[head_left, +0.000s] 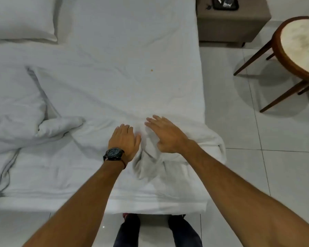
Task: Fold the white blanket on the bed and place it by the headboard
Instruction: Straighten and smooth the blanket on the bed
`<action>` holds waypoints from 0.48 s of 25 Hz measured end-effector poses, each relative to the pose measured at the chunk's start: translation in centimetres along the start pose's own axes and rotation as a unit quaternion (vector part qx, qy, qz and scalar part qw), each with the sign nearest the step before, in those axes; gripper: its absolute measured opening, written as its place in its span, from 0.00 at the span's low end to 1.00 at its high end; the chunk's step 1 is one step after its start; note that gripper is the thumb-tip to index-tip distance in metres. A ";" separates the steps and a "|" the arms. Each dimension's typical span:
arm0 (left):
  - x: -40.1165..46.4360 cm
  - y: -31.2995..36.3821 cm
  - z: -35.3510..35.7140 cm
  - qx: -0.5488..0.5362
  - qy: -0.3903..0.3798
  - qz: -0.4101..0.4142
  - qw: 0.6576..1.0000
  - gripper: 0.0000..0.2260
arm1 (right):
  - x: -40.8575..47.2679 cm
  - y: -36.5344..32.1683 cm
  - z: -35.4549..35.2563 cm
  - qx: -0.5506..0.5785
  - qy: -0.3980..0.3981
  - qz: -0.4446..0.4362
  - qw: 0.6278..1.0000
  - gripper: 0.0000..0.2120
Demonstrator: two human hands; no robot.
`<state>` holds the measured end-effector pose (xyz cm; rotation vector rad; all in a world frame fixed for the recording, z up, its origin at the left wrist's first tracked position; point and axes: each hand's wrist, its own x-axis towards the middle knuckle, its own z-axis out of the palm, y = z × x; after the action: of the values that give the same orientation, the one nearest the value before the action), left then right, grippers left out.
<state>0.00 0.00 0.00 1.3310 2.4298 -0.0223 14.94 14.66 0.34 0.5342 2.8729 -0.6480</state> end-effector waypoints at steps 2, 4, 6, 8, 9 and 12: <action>0.5 -1.1 0.4 -0.015 0.007 0.005 1.000 0.24 | 1.7 -0.5 0.3 -0.044 -0.084 -0.048 0.994 0.43; 1.0 -2.5 0.6 -0.034 0.017 0.007 0.999 0.21 | 3.5 -1.2 1.2 -0.085 -0.121 -0.071 0.986 0.39; 1.8 -4.3 1.5 -0.055 0.014 -0.001 0.998 0.18 | 5.0 -1.2 2.5 -0.103 -0.117 -0.082 0.984 0.33; 2.1 -6.0 2.4 -0.052 0.007 -0.007 0.999 0.15 | 5.8 -0.9 3.5 -0.087 -0.082 -0.071 0.990 0.28; 2.0 -6.4 3.1 -0.053 0.002 -0.019 0.998 0.16 | 5.9 -0.8 3.8 -0.089 -0.077 -0.057 0.991 0.25; 1.3 -7.6 4.8 -0.077 0.037 -0.105 0.991 0.18 | 6.7 -0.6 4.8 -0.100 -0.038 -0.053 0.993 0.18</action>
<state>-5.29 -4.04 -6.14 1.0230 2.5650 0.1585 8.86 14.12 -5.22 0.3237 2.8661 -0.3772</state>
